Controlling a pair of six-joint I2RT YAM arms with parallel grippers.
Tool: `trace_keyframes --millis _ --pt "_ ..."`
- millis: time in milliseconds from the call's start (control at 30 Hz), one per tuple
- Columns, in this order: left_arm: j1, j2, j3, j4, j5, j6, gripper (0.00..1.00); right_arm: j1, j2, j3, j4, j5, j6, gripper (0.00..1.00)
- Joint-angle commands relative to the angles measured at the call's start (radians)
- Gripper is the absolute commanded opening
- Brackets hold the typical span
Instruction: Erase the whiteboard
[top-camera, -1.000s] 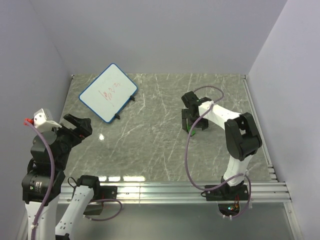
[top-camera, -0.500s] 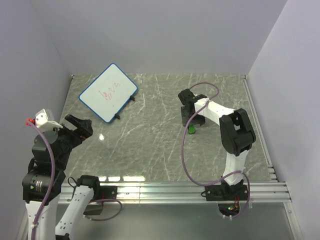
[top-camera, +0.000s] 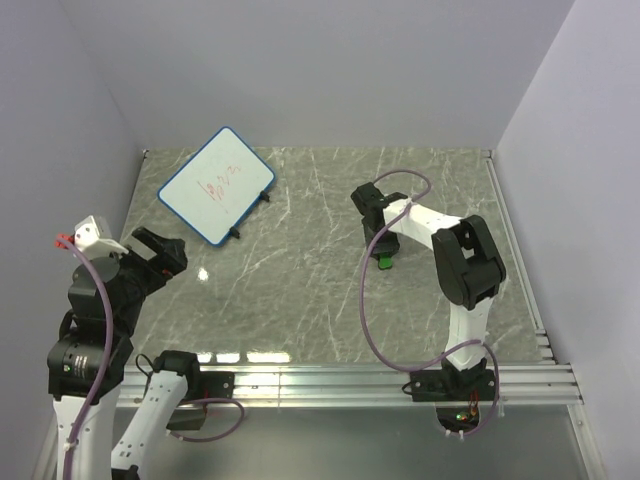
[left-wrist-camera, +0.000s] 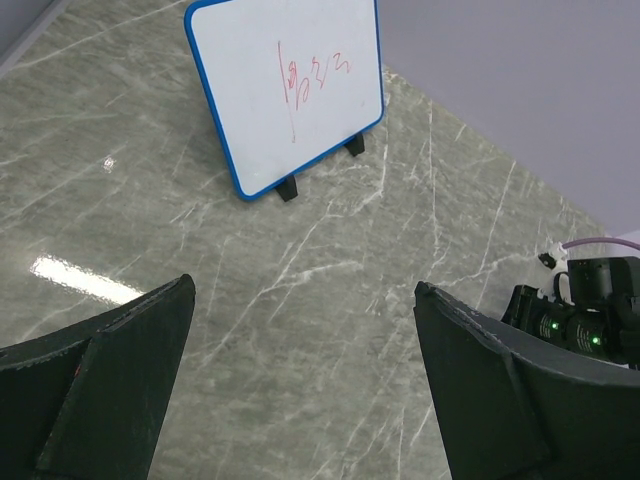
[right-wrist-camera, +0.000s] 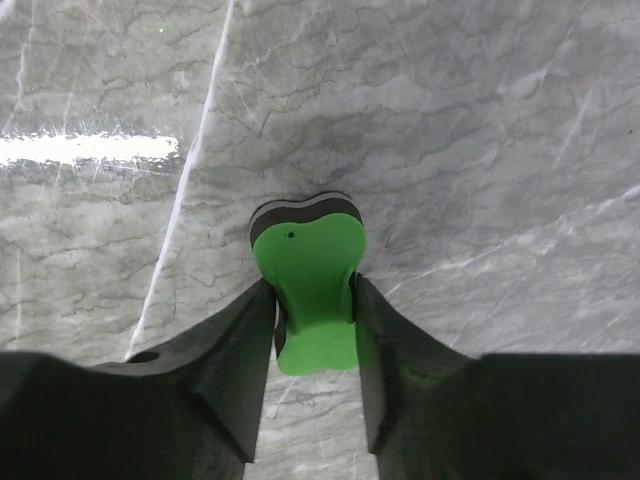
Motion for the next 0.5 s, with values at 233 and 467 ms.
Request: trace_keyframes --millis 233,467 --pt "-0.003 0.042 0.024 0.007 -0.044 0.025 0.98 0.002 0.002 -0.018 -0.002 0.012 0.012 0.20" --pt "-0.035 0.134 0.050 0.041 -0.168 0.149 0.99 0.002 -0.050 0.035 -0.060 -0.023 0.029 0.00"
